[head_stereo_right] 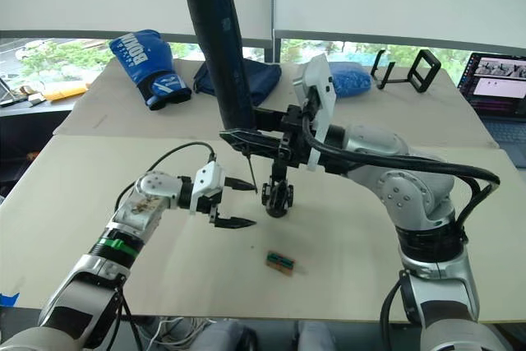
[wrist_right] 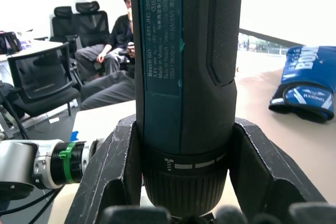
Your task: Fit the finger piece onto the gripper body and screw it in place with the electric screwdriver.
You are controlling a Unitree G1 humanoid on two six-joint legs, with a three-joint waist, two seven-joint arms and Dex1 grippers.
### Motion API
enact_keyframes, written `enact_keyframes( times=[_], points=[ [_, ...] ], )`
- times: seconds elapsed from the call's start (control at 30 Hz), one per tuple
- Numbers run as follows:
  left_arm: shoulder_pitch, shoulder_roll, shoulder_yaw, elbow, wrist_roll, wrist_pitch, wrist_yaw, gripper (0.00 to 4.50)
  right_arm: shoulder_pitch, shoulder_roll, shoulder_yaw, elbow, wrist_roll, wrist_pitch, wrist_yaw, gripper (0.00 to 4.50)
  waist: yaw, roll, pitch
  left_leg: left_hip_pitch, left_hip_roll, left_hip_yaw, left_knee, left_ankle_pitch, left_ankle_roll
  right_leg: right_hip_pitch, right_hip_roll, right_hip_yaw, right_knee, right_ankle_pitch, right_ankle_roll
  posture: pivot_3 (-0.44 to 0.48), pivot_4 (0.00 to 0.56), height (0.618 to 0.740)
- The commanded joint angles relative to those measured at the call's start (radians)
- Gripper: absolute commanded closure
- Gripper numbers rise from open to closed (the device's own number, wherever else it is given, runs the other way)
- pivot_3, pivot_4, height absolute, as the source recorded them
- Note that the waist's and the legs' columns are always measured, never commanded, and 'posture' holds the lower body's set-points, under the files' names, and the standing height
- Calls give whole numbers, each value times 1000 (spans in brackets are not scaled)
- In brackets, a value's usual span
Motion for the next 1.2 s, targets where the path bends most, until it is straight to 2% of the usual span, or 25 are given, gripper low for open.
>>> enact_keyframes(
  times=[0.03,0.37,1.2],
  points=[
    [-22,-9,15,27,9,-42,1,0,2,4,-34,-34,-25,-35,17,2597,0,0,0,0,0,0,0,0,0,0,0,0,0,0,0,0,150,740],
    [-47,-41,16,80,26,-75,-3,0,38,11,-42,-46,-83,-37,48,2597,-1,0,0,0,0,0,0,0,-1,0,0,-1,-1,0,0,0,150,740],
    [-27,-48,12,41,27,-74,-5,0,58,33,-48,-26,-174,-67,80,2597,-2,0,0,0,0,1,0,1,-2,0,1,-3,-1,0,0,0,150,740]
  ],
)
